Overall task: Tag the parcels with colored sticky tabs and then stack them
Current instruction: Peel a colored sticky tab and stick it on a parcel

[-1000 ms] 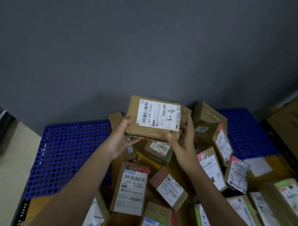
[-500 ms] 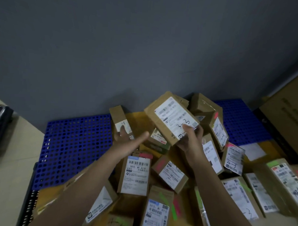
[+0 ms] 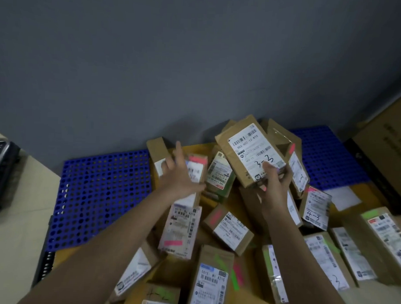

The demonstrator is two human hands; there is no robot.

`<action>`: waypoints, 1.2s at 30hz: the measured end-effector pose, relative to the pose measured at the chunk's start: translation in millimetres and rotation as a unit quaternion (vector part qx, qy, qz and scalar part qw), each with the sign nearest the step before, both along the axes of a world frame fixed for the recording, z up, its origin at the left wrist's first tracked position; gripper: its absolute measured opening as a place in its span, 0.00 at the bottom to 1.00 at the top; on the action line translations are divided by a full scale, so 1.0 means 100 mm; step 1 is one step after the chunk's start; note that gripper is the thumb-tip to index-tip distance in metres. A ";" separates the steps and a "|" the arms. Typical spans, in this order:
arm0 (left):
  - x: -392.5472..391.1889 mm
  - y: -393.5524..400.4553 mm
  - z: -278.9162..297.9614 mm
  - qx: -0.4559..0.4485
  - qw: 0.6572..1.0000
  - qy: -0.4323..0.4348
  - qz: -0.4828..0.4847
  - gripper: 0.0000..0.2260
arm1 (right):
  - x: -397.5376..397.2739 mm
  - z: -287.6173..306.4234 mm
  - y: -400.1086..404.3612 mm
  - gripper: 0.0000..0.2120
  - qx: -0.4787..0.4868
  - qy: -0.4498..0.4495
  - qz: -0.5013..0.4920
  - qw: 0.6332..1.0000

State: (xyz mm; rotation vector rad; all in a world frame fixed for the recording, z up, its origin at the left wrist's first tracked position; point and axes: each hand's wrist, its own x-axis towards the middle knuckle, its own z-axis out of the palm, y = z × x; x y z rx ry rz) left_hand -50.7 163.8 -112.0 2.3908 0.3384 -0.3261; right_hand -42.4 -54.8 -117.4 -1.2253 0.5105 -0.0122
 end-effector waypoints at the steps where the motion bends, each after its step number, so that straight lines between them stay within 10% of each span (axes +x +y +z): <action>1: 0.18 0.03 0.04 -0.005 1.000 -0.023 0.005 0.60 | 0.05 -0.02 -0.02 0.33 -0.009 -0.006 -0.007 1.000; 17: 1.31 -0.15 -0.78 0.056 0.998 -0.021 0.017 0.60 | 0.58 -0.28 0.17 0.33 -0.020 0.018 -0.023 0.999; 22: 1.23 -0.06 -0.80 0.005 0.999 -0.016 0.049 0.57 | 0.43 -0.32 0.25 0.31 -0.024 0.043 -0.006 0.999; 27: 0.85 -0.12 -0.39 -0.178 0.981 -0.026 0.074 0.16 | 0.14 -0.34 0.38 0.34 -0.040 0.061 0.011 0.997; 31: 0.35 -0.13 -0.21 -0.345 0.934 0.085 0.041 0.31 | -0.12 -0.37 0.43 0.43 -0.008 0.095 0.073 0.993; 36: -0.22 -0.09 -0.17 -0.323 0.943 0.064 0.042 0.27 | -0.60 -0.36 0.37 0.27 -0.057 0.148 0.190 0.969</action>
